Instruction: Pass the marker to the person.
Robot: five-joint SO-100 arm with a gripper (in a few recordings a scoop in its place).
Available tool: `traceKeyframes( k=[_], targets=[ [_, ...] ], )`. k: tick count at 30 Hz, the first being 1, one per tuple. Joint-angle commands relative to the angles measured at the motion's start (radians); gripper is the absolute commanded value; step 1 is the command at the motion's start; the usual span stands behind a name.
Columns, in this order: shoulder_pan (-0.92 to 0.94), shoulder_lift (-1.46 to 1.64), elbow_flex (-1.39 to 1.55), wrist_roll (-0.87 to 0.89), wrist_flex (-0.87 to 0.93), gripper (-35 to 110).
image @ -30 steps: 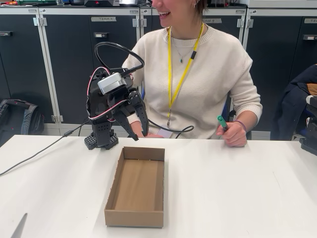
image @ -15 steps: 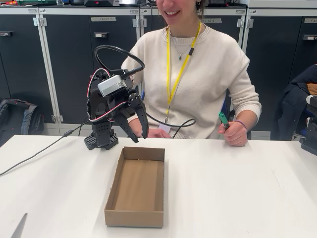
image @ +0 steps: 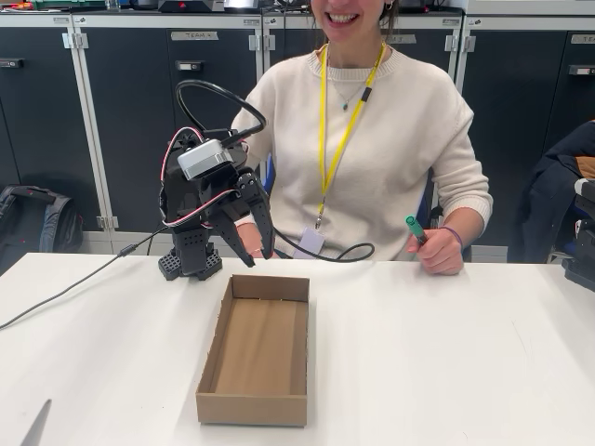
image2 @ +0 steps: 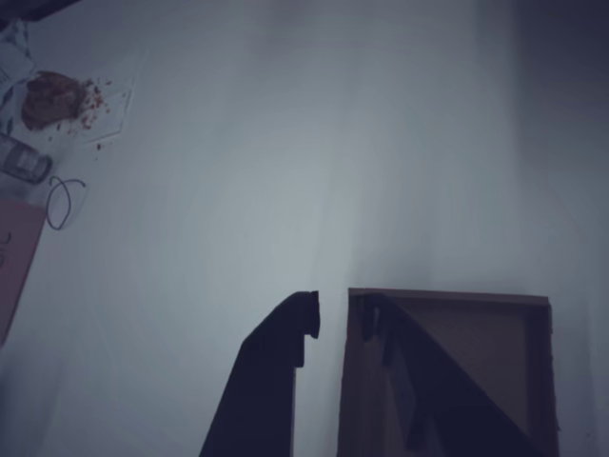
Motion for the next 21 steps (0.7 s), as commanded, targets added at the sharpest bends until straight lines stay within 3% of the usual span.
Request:
traceKeyframes(
  k=[1, 21],
  targets=[
    [0.011, 0.101, 0.029, -0.003, -0.049, 8],
    [0.012, 0.109, 0.049, -0.009, -0.057, 8]
  ],
)
